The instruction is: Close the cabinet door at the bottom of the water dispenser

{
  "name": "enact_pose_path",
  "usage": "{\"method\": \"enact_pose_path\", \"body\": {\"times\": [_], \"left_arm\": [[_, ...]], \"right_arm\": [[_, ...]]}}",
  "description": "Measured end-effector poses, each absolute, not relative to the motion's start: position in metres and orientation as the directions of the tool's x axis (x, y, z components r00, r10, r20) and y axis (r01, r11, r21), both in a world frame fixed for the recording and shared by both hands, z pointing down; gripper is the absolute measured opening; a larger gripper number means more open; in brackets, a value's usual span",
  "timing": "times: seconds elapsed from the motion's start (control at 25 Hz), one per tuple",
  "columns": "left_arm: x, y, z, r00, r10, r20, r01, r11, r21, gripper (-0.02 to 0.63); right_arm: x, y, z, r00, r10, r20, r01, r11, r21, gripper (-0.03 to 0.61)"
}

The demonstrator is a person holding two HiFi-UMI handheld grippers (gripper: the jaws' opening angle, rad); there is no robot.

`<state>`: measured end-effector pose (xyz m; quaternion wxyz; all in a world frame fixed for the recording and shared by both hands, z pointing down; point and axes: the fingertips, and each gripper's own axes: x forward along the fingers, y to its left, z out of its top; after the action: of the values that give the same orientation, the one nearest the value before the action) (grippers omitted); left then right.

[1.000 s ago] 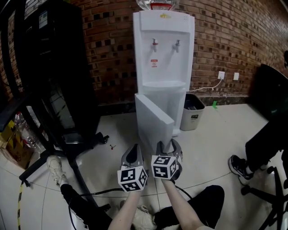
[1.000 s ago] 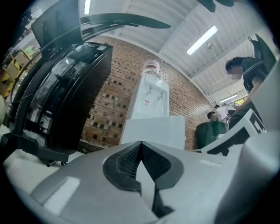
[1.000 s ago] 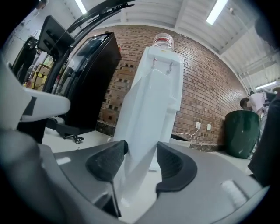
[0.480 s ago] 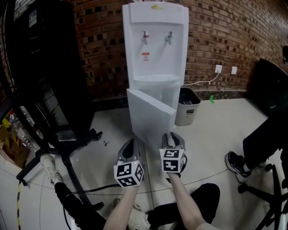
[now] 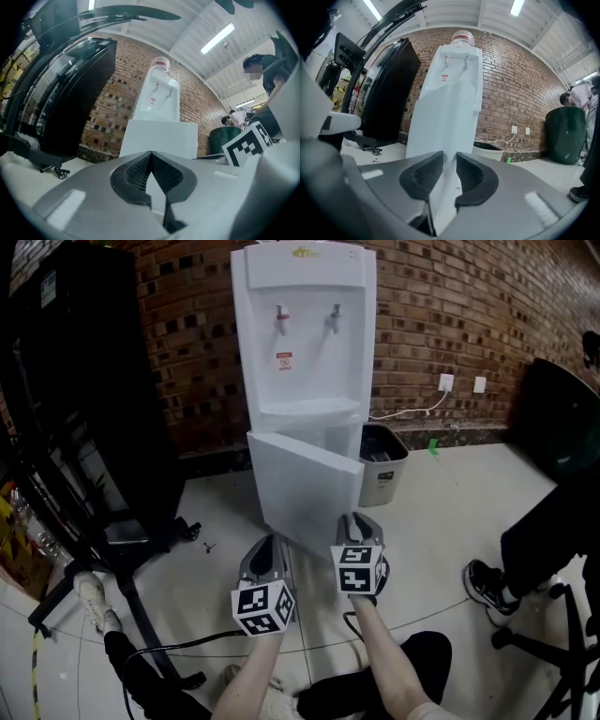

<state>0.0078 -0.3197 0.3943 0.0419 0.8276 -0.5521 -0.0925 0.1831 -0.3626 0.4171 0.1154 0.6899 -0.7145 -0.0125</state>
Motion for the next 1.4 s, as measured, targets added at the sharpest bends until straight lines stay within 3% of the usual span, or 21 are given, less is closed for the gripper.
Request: {"method": "enact_pose_path", "body": {"times": [0.32, 0.52, 1.4], "left_arm": [[0.007, -0.347, 0.404, 0.33, -0.939, -0.097, -0.918, -0.343, 0.198, 0.008], [0.024, -0.367, 0.406, 0.37, -0.923, -0.103, -0.918, -0.381, 0.11, 0.009], [0.031, -0.474, 0.402, 0.305, -0.947, -0.102, -0.934, -0.318, 0.163, 0.009]], "right_arm": [[0.209, -0.391, 0.418, -0.035, -0.988, 0.15, -0.981, 0.063, 0.185, 0.078], [0.226, -0.41, 0.419, -0.03, -0.991, 0.132, -0.982, 0.054, 0.181, 0.074], [0.271, -0.518, 0.413, -0.014, -0.993, 0.115, -0.978, 0.037, 0.204, 0.035]]}}
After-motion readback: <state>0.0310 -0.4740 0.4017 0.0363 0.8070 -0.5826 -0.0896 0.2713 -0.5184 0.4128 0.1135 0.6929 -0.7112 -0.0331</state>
